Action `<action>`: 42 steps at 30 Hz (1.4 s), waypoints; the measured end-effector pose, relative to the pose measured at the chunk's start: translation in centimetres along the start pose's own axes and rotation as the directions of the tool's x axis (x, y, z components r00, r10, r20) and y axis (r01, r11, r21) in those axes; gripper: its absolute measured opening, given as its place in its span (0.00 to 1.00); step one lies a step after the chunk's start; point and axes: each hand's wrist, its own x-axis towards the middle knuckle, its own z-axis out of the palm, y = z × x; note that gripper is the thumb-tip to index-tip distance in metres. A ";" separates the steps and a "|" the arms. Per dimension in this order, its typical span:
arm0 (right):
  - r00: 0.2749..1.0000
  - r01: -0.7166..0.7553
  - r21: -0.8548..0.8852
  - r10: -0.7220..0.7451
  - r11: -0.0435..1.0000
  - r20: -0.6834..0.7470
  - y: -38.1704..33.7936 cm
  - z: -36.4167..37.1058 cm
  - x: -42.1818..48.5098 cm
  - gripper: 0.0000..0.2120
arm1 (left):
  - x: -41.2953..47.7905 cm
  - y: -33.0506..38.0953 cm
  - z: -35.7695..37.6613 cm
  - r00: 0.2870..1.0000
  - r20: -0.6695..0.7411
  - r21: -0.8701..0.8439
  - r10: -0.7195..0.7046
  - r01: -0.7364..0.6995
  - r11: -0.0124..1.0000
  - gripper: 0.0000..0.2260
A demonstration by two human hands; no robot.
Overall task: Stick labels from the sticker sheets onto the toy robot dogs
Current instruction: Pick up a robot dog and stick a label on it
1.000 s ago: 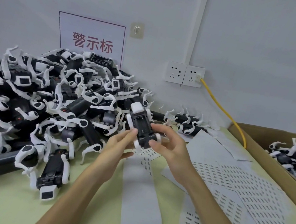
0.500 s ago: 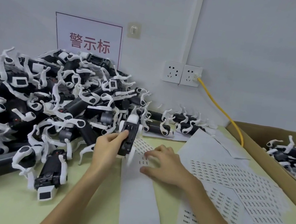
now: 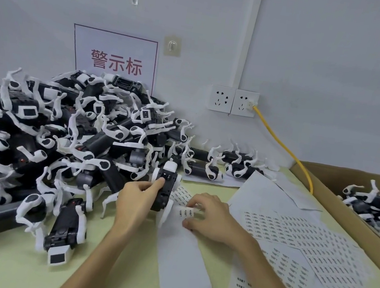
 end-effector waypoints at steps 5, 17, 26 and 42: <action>0.956 0.102 0.426 0.031 0.899 -0.293 0.1 -2.4 -0.2 0.21 | 0.2 -0.3 -0.1 0.999 0.033 0.048 -0.028 0.026 0.998 0.21; 0.906 0.413 0.815 -0.091 0.407 -0.414 -2.7 -5.6 -2.4 0.18 | -1.3 0.6 0.3 0.900 -0.072 0.376 0.429 -0.374 0.848 0.29; 0.748 0.589 0.495 -0.201 0.638 -0.632 -5.3 -3.0 -3.1 0.10 | -2.6 2.5 0.1 0.870 0.262 -0.574 0.417 -0.207 0.792 0.18; 0.487 0.594 -0.042 -0.401 0.803 -0.776 -4.7 -2.9 -2.8 0.06 | -3.5 3.2 0.3 0.871 0.152 -0.483 0.468 -0.348 0.804 0.10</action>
